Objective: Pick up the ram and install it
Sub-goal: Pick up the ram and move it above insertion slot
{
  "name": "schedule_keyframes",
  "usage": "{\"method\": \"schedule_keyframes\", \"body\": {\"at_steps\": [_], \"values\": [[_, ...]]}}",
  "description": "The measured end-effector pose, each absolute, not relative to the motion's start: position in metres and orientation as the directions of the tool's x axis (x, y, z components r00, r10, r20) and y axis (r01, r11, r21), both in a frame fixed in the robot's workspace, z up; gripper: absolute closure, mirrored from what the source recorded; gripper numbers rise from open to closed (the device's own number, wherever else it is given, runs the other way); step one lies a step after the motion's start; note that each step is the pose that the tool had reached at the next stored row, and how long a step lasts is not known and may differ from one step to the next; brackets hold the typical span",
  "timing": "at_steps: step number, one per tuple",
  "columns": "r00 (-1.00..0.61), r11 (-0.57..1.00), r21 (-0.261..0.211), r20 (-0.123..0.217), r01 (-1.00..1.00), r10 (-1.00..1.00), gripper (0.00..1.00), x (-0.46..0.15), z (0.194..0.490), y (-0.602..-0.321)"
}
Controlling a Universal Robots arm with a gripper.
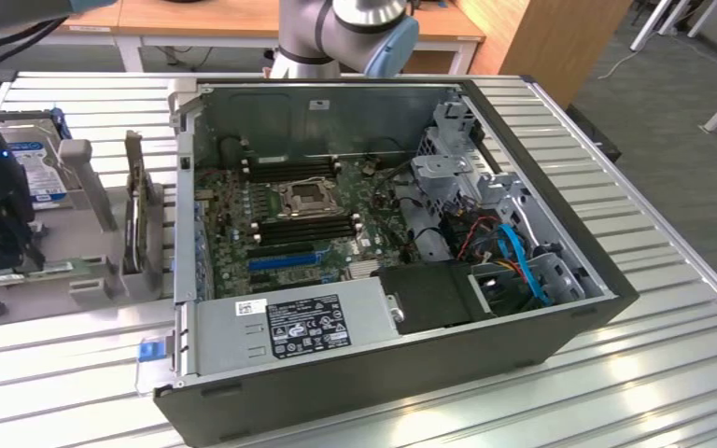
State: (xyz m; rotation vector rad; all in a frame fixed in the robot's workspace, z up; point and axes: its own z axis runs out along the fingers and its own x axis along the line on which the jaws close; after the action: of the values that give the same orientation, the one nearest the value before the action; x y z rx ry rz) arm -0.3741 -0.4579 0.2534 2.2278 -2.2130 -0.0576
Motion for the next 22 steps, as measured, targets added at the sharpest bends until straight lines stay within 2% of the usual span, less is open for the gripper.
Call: {"method": "schedule_keyframes", "body": {"at_steps": [22], "values": [[0.006,-0.007,0.026,-0.025,-1.000,-1.000,0.89,-0.374,0.305,-0.458]]}}
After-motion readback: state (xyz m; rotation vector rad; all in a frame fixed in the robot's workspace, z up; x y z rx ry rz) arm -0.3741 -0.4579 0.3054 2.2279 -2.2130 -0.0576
